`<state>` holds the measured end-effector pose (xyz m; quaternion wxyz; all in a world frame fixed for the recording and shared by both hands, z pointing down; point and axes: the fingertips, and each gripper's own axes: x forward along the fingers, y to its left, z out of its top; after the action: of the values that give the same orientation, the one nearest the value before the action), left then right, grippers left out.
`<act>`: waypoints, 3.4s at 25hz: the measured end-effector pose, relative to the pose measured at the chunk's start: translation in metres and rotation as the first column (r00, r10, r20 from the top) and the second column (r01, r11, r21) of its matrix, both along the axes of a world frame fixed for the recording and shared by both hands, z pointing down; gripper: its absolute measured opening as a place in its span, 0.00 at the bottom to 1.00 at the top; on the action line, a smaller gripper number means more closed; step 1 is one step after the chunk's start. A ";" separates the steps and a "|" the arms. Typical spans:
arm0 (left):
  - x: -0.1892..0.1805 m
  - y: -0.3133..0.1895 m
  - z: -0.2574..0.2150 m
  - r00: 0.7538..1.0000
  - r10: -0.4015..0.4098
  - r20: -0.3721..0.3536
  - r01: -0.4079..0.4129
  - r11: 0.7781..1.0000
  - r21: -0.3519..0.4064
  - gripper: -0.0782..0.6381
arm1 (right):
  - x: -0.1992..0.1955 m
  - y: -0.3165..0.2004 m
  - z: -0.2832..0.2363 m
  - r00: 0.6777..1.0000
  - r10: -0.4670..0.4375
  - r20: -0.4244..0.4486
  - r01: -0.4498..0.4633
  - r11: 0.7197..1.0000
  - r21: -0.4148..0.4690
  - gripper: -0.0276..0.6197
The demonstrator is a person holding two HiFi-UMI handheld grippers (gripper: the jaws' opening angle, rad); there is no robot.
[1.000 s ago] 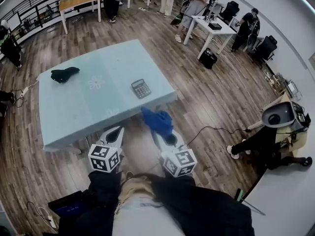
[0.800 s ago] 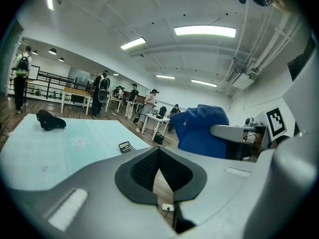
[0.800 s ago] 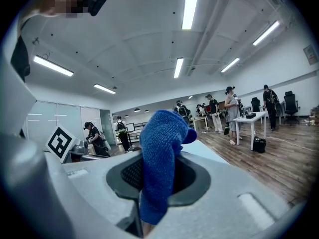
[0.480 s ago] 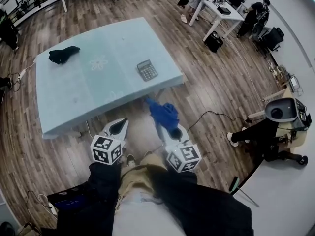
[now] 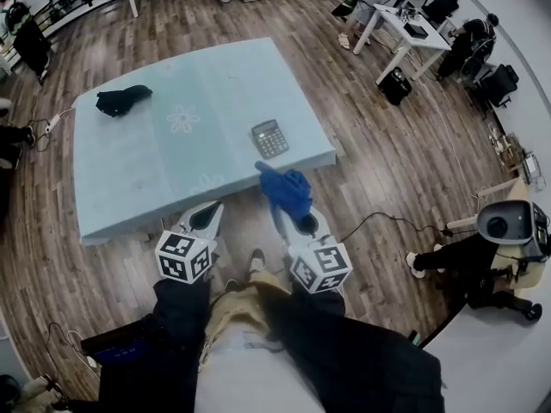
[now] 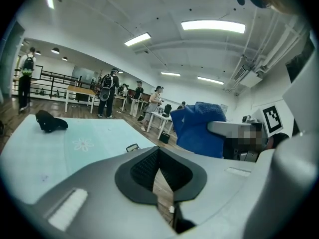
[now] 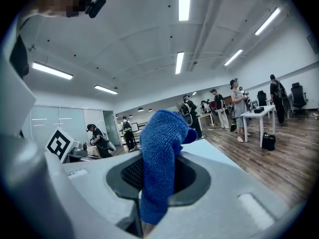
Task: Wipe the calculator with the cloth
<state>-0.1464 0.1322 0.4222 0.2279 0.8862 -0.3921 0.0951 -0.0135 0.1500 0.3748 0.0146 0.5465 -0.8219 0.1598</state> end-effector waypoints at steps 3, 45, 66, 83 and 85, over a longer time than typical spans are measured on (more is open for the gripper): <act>0.011 -0.028 -0.012 1.000 -0.020 -0.001 0.020 0.999 0.026 0.10 | 0.010 -0.028 -0.007 1.000 -0.020 0.009 0.020 1.000 0.021 0.18; 0.150 -0.239 0.000 0.993 0.119 -0.021 -0.120 0.993 -0.014 0.10 | 0.133 -0.209 0.021 0.992 0.104 0.076 -0.101 0.994 -0.043 0.18; 0.080 -0.343 0.101 0.999 0.044 -0.012 -0.045 0.982 -0.185 0.10 | 0.074 -0.330 0.108 0.999 0.040 0.017 -0.034 0.967 -0.254 0.18; 0.099 -0.319 0.196 0.988 -0.053 0.143 0.105 0.919 -0.381 0.10 | 0.079 -0.360 0.215 0.924 -0.311 -0.222 0.217 0.905 -0.367 0.18; 0.101 -0.317 0.207 0.987 -0.066 0.150 0.121 0.911 -0.393 0.10 | 0.074 -0.364 0.229 0.884 -0.379 -0.272 0.270 0.891 -0.364 0.18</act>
<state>-0.0456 -0.1850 0.6288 0.3822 0.7926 -0.4204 0.2212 0.0601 -0.2142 0.6034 0.2684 0.4088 -0.8516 0.1887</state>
